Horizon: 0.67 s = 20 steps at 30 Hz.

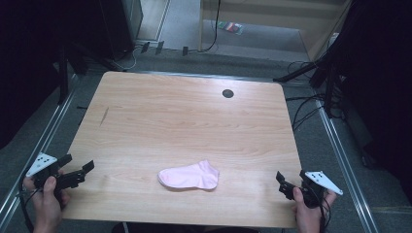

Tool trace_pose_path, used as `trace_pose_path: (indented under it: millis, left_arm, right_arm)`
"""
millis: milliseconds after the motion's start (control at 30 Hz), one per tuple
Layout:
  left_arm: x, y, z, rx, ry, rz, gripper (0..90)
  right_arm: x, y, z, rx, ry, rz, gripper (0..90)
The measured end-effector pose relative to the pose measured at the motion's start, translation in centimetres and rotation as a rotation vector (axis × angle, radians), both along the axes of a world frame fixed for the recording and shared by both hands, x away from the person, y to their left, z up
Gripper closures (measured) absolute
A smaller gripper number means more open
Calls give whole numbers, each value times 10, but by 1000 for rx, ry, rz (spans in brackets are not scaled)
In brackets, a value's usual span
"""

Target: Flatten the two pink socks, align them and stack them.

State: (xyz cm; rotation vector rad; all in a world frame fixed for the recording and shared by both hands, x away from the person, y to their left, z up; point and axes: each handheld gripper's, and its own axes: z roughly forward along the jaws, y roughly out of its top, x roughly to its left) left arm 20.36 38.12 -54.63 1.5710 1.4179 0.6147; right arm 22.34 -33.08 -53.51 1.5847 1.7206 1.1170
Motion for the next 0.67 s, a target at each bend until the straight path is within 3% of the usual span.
trace_pose_path:
  millis: [367, 667]
  left_arm:
    - [1, -2, -4, 9, 0, -6, 70]
    - [4, -5, -6, 20, 22, -23, 71]
  right_arm:
    - [-10, -26, -10, 0, 24, -28, 102]
    - [-11, -27, -10, 18, 32, -30, 129]
